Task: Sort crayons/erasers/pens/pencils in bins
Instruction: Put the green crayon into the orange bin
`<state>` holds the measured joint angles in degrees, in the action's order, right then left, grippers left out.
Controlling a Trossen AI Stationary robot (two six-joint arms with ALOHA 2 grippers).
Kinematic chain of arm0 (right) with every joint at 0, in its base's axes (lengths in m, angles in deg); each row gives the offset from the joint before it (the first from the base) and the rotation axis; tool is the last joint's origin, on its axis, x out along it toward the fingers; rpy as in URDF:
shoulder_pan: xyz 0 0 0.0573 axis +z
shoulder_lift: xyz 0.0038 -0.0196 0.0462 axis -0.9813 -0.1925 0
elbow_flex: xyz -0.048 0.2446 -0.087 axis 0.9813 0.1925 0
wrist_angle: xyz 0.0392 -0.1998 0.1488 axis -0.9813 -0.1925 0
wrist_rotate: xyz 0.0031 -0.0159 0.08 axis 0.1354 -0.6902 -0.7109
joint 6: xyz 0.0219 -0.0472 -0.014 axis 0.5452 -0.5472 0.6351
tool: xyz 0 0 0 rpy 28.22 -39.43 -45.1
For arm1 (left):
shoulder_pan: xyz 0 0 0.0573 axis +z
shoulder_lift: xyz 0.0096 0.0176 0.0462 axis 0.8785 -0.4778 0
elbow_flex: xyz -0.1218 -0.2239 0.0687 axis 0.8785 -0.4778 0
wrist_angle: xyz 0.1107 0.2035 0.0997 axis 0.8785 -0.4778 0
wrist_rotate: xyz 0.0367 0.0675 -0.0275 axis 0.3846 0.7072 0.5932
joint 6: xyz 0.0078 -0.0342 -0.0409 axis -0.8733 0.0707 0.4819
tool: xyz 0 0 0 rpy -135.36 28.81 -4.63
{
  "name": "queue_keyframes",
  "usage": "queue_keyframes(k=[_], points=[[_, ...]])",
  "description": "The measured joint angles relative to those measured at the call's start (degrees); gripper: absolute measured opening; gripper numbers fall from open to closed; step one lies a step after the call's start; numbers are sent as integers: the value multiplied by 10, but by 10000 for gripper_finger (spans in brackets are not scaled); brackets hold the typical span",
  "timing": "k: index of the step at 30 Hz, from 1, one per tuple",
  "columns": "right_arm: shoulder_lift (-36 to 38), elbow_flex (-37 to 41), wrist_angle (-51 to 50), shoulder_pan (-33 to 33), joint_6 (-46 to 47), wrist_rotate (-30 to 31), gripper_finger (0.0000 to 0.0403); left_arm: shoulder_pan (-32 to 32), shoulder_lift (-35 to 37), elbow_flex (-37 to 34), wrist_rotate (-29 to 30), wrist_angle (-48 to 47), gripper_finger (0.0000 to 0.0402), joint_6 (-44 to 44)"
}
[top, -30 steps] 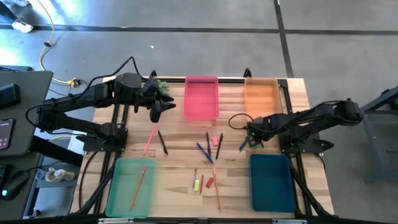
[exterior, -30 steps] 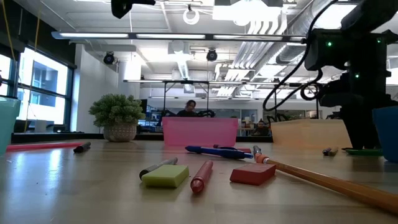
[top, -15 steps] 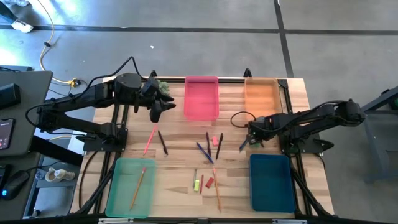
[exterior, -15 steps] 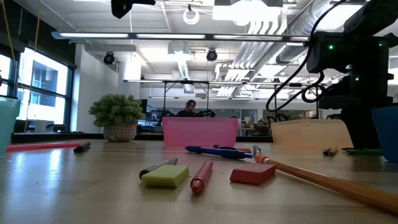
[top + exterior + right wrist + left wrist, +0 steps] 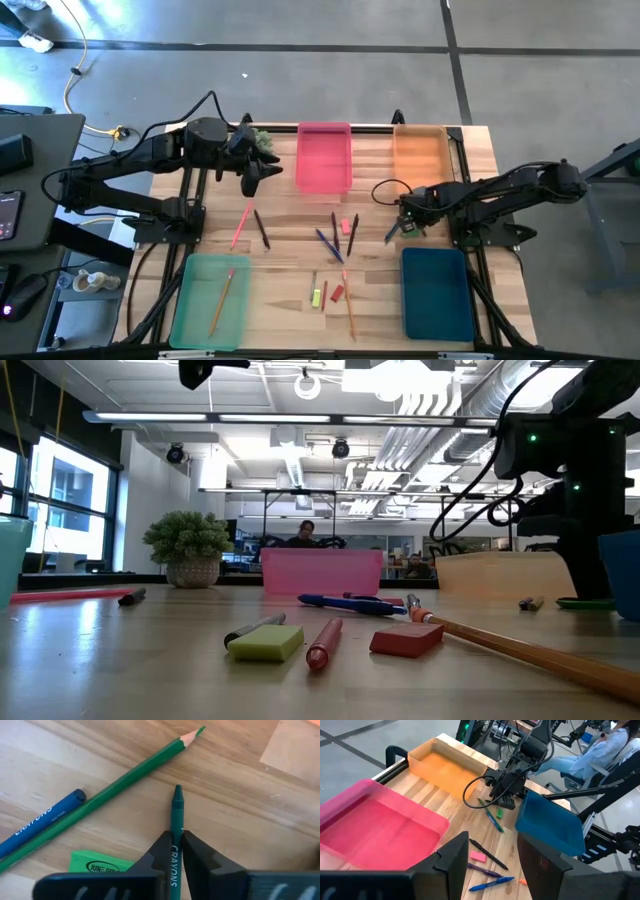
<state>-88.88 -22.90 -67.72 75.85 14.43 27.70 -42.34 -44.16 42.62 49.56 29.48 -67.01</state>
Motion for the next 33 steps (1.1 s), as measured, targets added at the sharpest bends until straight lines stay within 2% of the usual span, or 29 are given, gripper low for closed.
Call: queue_keyframes(k=[9,22,33], points=[[-1,-8,-10,0,-28,-3,6,0,0,0,1,-42,156,14],[-2,-38,-39,4,-42,-23,5,0,0,0,35,-118,156,39],[-1,-88,-50,47,-11,7,5,0,0,0,72,-133,156,39]])
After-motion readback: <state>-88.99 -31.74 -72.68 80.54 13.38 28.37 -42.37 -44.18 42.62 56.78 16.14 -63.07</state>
